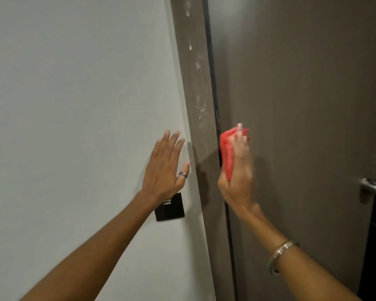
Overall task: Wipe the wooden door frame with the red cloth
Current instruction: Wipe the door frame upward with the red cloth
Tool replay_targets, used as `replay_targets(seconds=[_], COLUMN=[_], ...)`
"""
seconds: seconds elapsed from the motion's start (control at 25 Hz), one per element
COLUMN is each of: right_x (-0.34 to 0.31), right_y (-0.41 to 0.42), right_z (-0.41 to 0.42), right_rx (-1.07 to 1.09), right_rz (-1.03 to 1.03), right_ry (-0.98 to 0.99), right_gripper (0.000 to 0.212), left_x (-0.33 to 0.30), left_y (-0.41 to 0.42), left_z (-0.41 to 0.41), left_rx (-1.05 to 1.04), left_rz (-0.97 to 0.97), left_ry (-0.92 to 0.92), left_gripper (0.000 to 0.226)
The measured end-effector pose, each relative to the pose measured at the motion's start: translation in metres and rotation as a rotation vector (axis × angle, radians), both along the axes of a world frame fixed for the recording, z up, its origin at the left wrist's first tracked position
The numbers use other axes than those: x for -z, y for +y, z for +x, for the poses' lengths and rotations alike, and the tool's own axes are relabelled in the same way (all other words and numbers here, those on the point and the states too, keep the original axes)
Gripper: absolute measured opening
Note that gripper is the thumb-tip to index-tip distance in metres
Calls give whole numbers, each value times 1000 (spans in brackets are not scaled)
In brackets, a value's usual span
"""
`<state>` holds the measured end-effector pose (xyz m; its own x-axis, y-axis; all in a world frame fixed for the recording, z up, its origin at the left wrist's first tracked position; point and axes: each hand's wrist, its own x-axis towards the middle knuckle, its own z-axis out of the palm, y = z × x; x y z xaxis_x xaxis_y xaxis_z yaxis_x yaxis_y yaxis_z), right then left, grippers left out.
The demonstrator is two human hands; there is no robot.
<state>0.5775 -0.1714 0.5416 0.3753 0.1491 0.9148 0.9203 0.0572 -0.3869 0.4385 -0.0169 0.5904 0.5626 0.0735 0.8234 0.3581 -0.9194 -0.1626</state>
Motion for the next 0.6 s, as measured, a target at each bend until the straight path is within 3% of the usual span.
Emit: replay_targets(seconds=[0.08, 0.16, 0.32, 0.48, 0.6], right_x=[10, 31, 44, 27, -5], right_y=[19, 35, 52, 61, 75], right_z=[17, 23, 40, 51, 52], right_rx=[160, 231, 362, 424, 424], right_rz=[-350, -527, -459, -352, -256], right_ry=[-278, -361, -409, -497, -437], right_gripper=[81, 80, 62, 64, 62], left_x=[-22, -42, -64, -59, -57], left_y=[7, 18, 48, 78, 92], left_z=[6, 12, 31, 53, 63], left_rx=[-34, -72, -165, -251, -259], left_rz=[71, 112, 149, 221, 283], left_ry=[-63, -135, -159, -212, -260], left_gripper=[69, 69, 73, 74, 77])
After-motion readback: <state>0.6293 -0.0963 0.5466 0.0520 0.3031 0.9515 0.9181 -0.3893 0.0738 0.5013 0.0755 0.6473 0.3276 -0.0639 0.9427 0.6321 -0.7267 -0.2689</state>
